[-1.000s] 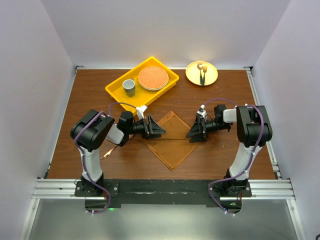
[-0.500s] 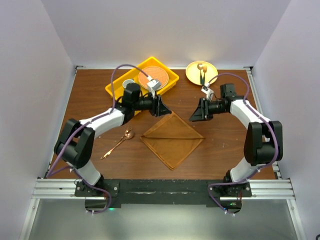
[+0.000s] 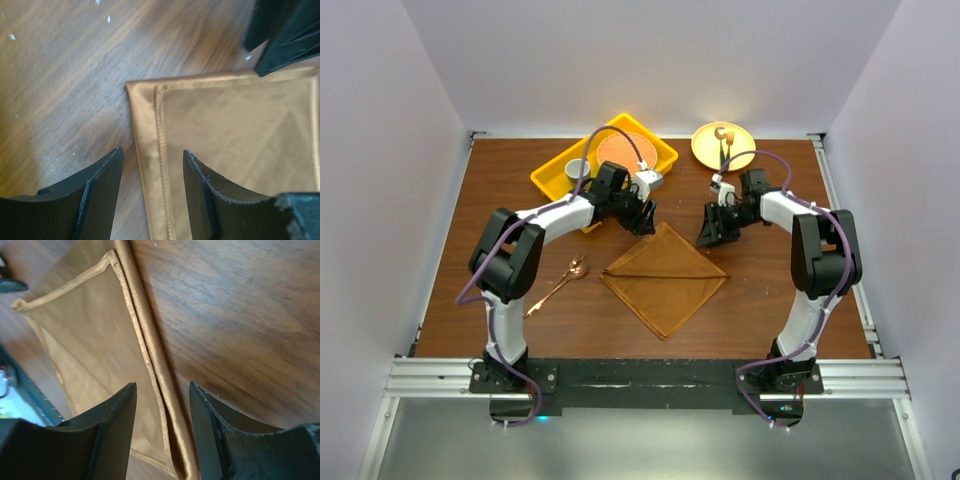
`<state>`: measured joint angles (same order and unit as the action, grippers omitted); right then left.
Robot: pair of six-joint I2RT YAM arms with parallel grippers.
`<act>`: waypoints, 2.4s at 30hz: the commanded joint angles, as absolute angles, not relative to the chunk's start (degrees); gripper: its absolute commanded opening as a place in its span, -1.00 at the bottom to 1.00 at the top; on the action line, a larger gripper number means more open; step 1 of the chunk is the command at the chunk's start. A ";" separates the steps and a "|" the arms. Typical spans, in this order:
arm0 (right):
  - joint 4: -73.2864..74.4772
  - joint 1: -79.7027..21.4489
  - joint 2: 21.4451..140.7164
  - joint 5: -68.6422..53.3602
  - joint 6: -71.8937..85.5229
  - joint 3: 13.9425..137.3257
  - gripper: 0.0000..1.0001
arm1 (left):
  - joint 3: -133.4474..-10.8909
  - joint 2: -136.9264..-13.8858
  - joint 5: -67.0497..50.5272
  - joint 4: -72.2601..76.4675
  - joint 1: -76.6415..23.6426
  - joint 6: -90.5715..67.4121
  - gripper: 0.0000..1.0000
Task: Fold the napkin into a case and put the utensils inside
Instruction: Smooth out the upper triangle-folded napkin at the center of the board, then pick up the upper triangle-folded napkin from the center of the board.
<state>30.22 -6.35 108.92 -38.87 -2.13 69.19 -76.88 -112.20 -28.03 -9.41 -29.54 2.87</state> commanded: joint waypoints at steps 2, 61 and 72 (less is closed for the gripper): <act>30.14 -7.21 108.10 -37.18 -6.76 67.68 -0.03 | -80.42 -113.90 -27.16 -10.99 -29.97 6.50 0.17; 26.19 -12.48 117.77 -45.53 -8.61 72.59 0.59 | -78.40 -117.95 -47.90 1.14 -31.55 9.32 -1.00; 27.60 -13.27 121.46 -47.72 -11.51 74.44 0.26 | -78.05 -116.90 -49.66 1.76 -31.55 10.63 -1.00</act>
